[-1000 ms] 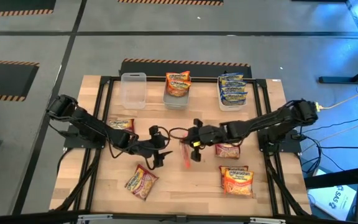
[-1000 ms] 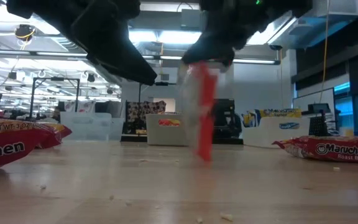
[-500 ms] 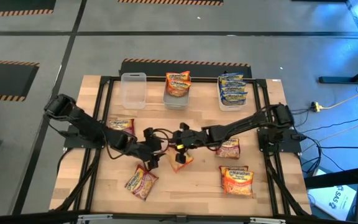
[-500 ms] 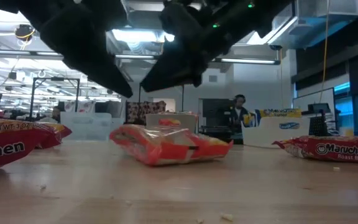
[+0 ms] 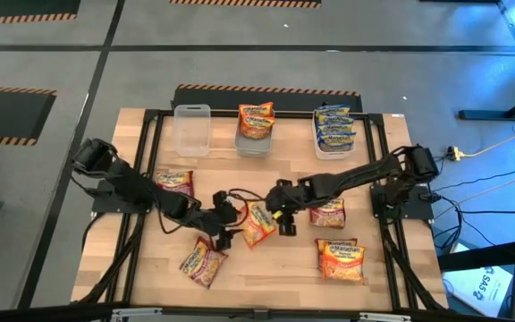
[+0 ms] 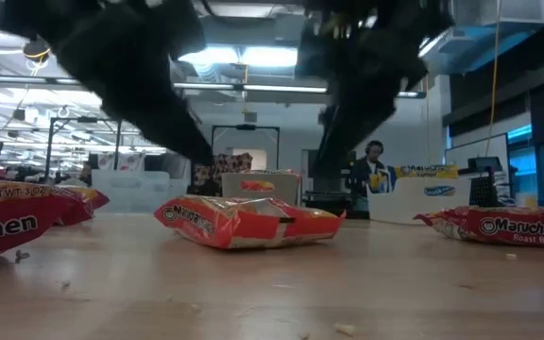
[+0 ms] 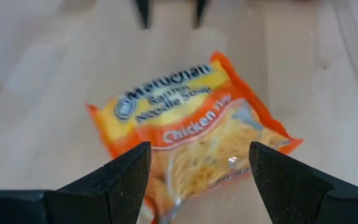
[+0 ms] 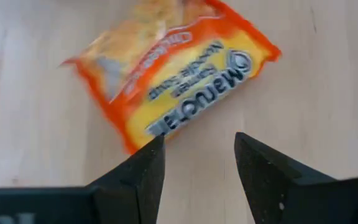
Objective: Sort Maruchan noodles
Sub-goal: Put the orange noodle pack into the gray bin
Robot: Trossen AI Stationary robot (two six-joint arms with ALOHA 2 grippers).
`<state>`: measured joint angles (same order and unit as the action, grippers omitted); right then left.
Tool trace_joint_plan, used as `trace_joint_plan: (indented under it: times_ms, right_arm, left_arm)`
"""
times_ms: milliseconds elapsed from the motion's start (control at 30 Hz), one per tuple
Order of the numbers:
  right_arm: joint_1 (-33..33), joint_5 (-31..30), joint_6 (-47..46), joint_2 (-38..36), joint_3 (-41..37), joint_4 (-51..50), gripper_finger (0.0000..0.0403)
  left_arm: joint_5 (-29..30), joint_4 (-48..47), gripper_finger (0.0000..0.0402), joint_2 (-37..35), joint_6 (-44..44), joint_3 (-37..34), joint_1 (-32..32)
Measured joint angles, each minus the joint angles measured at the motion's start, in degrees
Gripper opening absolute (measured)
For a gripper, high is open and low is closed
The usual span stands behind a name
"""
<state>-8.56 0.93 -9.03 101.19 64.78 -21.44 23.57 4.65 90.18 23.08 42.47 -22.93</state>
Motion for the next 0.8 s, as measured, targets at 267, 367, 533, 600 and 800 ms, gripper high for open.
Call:
trace_joint_plan:
  times_ms: [267, 367, 533, 600, 800]
  right_arm:
    - [4.7, 7.8, -13.8, -0.4, -12.6, 19.6, 0.0212]
    - [6.7, 11.6, -18.5, -0.5, -13.9, 24.8, 0.0243]
    - [8.4, 14.5, -26.7, 1.7, -14.3, 28.3, 0.0292]
    - [8.4, 16.5, -29.4, 3.2, -14.1, 29.3, 0.0303]
    - [8.3, 21.2, -33.8, 7.1, -14.0, 35.1, 0.0311]
  left_arm:
    - [-3.1, 2.8, 0.0266, 2.5, 0.4, 0.1, -0.3]
    - [-1.8, 2.4, 0.0266, 2.6, 0.3, 0.0, -0.2]
    - [-0.6, 2.4, 0.0266, 6.5, 0.3, 0.0, -0.3]
    - [-0.4, 2.2, 0.0266, 8.2, 0.3, 0.0, -0.3]
    - [3.3, 4.2, 0.0266, 12.5, 0.5, 0.2, -1.4]
